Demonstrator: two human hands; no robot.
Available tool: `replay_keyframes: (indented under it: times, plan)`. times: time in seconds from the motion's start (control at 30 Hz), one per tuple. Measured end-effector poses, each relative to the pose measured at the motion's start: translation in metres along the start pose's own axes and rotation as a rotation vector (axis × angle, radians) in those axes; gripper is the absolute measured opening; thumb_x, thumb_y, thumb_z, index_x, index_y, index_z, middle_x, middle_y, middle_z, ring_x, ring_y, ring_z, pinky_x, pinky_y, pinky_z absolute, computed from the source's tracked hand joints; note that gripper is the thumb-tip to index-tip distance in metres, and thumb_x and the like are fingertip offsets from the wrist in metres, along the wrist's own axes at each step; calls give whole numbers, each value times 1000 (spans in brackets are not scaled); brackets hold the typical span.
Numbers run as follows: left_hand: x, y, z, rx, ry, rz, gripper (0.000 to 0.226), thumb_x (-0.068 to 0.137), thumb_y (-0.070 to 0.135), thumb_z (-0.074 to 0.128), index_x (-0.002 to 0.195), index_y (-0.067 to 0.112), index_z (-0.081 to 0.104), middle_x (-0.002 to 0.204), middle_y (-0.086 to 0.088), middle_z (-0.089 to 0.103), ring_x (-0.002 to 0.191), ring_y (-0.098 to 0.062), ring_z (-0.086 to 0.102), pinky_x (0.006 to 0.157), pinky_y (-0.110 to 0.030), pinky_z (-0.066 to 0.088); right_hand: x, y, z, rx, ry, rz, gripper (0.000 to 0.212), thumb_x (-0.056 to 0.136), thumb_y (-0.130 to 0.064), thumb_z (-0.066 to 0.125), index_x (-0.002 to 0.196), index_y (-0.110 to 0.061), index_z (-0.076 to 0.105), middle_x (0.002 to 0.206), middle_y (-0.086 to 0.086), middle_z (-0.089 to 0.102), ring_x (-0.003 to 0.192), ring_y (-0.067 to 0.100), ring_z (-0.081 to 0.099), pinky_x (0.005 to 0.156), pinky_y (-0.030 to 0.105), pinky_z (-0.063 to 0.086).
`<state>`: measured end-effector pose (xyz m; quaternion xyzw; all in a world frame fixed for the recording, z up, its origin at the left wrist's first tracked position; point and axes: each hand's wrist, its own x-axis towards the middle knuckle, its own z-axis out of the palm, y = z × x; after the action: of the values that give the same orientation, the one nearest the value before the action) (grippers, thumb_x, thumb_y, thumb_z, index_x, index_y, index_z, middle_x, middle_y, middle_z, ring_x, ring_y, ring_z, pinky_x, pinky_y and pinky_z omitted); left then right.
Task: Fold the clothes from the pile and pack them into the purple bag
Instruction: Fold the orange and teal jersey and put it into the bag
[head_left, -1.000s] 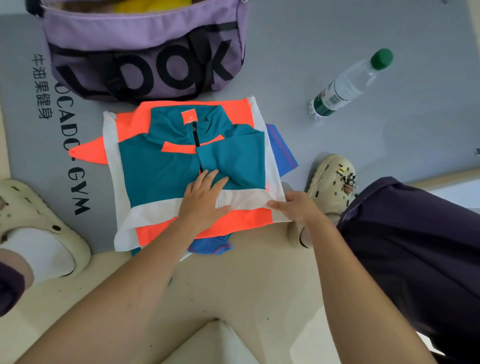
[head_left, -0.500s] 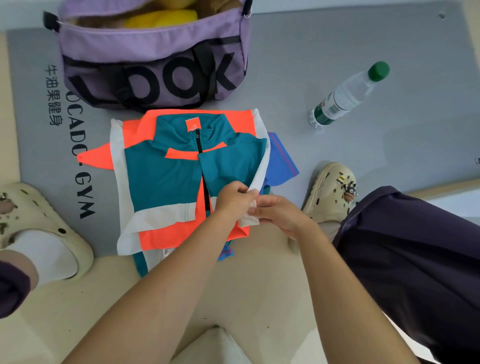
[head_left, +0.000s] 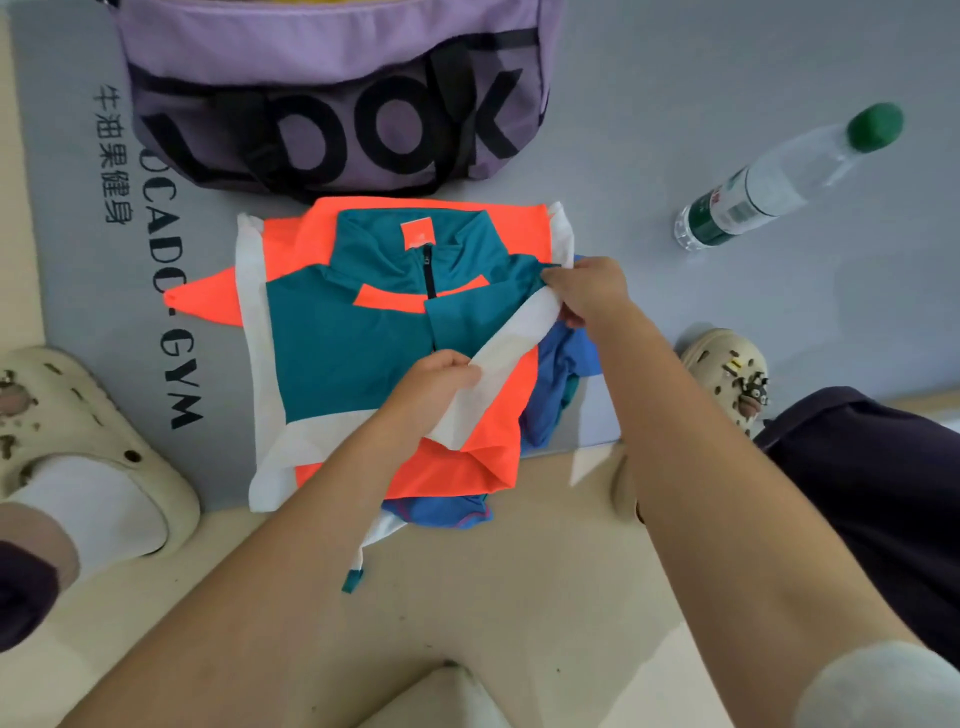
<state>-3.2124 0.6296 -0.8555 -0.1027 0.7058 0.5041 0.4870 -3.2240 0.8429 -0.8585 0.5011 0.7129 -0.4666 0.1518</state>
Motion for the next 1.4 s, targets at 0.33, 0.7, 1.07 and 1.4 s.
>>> replay_keyframes:
  times: [0.33,0.7,1.07,1.4]
  plan:
    - [-11,2,-13,186,117,202,18,88,28,70,74,23,59,70,8,57,65,-12,51,61,-24,40,-50,-55,43,286,-181,-175,12,91,-12,62,84,-6,53,62,10,61,41,15,60,41,26,52]
    - [-41,-55,-161,41,458,-97,20,84,30,74,73,24,59,75,5,60,68,-12,57,62,-26,45,-116,-107,196,22,-503,-414,24,91,-22,66,102,-2,58,89,23,66,70,34,66,62,45,56]
    - [-13,-82,-170,-20,562,-2,14,88,29,69,94,18,62,88,1,64,80,-19,60,58,-24,41,-88,-14,135,-213,-192,-167,42,86,-41,70,84,0,58,88,25,67,78,35,66,76,53,56]
    - [-19,-99,-170,27,284,-161,27,75,39,82,87,24,63,97,3,70,78,-11,64,69,-28,49,-88,7,122,-118,-129,-165,37,85,-32,72,83,1,56,77,12,53,73,22,51,71,46,53]
